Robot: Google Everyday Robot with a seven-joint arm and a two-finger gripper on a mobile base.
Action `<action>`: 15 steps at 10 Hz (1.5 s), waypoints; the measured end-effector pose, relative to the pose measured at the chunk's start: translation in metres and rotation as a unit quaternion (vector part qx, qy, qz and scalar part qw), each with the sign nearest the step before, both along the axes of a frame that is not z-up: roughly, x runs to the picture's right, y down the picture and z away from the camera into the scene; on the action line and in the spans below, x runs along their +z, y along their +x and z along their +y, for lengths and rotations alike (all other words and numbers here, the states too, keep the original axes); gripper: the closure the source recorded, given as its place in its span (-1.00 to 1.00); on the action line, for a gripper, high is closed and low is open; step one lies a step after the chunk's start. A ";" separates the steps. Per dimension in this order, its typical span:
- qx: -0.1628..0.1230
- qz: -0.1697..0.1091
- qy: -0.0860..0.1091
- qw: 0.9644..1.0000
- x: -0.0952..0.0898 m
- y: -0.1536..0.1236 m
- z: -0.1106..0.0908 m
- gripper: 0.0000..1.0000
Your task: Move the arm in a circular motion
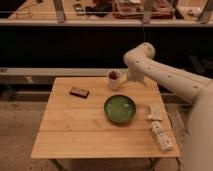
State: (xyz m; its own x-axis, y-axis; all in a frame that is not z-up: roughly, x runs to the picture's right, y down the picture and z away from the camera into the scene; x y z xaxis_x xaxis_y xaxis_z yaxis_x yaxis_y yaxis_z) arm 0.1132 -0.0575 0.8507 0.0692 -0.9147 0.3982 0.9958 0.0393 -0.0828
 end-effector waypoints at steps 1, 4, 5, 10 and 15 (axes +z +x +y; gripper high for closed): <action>-0.021 -0.015 -0.008 1.000 0.015 -0.033 -0.011 -0.60; -0.100 -0.086 -0.030 0.991 0.036 -0.151 -0.020 -0.60; -0.129 -0.118 -0.038 0.984 0.032 -0.194 -0.013 -0.60; -0.253 -0.235 -0.103 0.933 -0.038 -0.288 0.084 -0.60; -0.171 -0.165 -0.147 0.960 -0.129 -0.133 0.200 -0.60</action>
